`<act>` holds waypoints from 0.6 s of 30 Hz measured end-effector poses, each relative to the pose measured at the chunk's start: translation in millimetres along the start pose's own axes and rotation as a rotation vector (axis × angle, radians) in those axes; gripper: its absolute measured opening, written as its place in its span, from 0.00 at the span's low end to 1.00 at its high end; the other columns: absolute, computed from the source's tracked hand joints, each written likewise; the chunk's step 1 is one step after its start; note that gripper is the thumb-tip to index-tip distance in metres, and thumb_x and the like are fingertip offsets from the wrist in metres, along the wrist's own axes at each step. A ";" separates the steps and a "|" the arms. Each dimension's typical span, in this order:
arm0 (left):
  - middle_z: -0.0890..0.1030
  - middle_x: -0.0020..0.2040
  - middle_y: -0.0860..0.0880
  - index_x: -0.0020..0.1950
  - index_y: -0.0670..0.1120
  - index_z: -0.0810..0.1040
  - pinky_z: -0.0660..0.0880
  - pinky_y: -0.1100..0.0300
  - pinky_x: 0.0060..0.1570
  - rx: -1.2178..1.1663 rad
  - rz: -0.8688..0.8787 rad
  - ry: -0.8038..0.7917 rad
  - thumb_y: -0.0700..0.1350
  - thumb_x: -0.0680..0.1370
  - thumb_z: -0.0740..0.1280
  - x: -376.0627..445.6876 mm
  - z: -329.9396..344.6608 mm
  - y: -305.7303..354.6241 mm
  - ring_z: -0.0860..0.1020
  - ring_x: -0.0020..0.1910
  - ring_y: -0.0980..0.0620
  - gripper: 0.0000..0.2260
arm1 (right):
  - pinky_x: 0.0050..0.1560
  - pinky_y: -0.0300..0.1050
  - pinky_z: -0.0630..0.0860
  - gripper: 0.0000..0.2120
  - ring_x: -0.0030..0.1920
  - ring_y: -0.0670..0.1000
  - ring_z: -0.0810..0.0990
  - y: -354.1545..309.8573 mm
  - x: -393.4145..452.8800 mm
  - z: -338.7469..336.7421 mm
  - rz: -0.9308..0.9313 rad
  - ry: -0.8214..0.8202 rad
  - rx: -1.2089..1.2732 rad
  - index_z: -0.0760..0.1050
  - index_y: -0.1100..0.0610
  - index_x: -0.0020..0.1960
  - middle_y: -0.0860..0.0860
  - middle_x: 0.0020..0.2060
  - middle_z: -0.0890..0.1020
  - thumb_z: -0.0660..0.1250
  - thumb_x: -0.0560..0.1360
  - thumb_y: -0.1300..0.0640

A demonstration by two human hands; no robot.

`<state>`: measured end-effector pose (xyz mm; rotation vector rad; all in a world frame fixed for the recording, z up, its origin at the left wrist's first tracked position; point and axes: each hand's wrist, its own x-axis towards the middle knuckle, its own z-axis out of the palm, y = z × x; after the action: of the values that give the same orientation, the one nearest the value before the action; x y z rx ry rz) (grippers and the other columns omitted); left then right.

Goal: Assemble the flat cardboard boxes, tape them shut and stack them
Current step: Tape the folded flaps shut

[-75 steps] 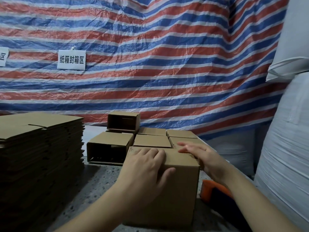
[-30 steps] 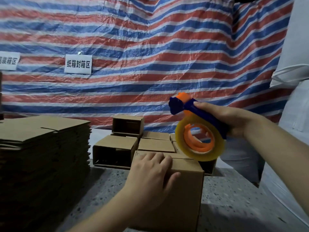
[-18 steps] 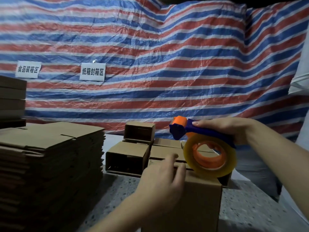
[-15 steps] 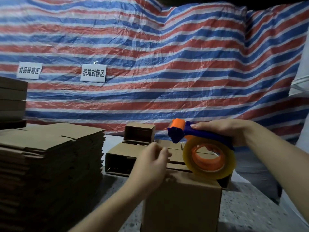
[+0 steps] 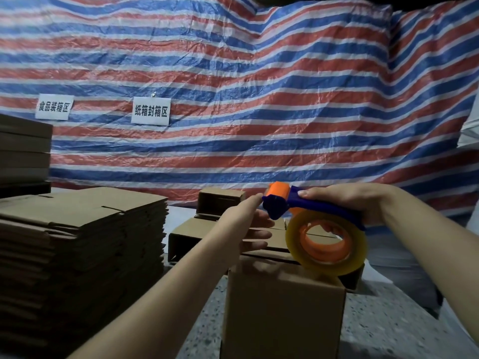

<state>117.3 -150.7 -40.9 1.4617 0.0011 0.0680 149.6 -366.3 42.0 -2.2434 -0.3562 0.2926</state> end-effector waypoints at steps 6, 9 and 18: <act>0.86 0.41 0.49 0.48 0.43 0.82 0.78 0.58 0.39 -0.010 0.045 0.024 0.43 0.77 0.67 3.7 -1.0 -6.4 0.84 0.38 0.53 0.05 | 0.33 0.42 0.79 0.38 0.34 0.50 0.84 -1.0 -1.1 -0.5 0.023 -0.007 0.013 0.79 0.57 0.60 0.56 0.42 0.87 0.77 0.59 0.33; 0.86 0.39 0.51 0.45 0.45 0.81 0.75 0.52 0.49 -0.030 0.056 0.040 0.43 0.78 0.66 3.7 6.1 -13.1 0.84 0.41 0.53 0.05 | 0.32 0.42 0.79 0.35 0.33 0.50 0.83 -2.7 -1.3 0.1 0.022 -0.007 0.000 0.78 0.56 0.58 0.55 0.40 0.87 0.75 0.60 0.33; 0.75 0.28 0.52 0.39 0.44 0.76 0.64 0.62 0.30 -0.065 0.159 0.139 0.41 0.80 0.61 6.2 12.5 -32.0 0.71 0.27 0.58 0.11 | 0.35 0.43 0.80 0.39 0.34 0.50 0.84 -18.8 0.9 -4.0 0.070 -0.070 -0.219 0.75 0.52 0.60 0.55 0.40 0.87 0.74 0.57 0.31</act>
<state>125.5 -166.3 -71.1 1.3873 -0.0046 0.2969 148.8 -357.1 58.9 -2.4689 -0.3621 0.3863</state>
